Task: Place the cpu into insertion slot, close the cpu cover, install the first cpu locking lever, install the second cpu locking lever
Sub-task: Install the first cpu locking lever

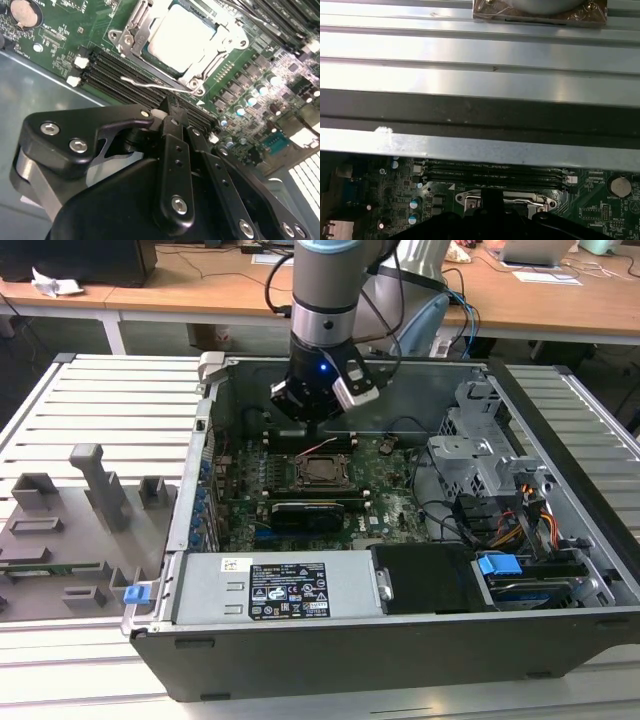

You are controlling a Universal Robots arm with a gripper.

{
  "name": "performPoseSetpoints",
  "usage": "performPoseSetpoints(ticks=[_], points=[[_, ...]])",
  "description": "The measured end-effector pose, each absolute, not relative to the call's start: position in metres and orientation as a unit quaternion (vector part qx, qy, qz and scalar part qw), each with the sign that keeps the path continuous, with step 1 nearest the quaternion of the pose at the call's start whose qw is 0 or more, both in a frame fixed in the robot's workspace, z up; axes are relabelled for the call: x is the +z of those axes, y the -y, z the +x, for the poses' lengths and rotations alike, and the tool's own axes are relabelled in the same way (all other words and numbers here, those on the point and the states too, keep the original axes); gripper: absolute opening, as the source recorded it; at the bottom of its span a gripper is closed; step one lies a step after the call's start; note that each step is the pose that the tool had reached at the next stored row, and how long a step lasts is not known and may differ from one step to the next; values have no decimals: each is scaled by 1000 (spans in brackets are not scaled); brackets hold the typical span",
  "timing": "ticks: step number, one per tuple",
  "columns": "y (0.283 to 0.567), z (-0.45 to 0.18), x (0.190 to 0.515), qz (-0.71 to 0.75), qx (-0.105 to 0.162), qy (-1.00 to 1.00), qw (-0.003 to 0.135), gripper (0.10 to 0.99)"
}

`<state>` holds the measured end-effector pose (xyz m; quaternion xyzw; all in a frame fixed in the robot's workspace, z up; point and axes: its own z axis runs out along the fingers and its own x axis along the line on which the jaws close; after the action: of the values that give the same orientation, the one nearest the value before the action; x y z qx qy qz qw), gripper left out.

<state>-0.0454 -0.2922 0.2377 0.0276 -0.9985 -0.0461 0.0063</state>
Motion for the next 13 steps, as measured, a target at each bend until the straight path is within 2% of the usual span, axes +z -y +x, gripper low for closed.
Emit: performPoseSetpoints(ticks=[13], points=[[291,-33,229,33,-46,998,6,106]])
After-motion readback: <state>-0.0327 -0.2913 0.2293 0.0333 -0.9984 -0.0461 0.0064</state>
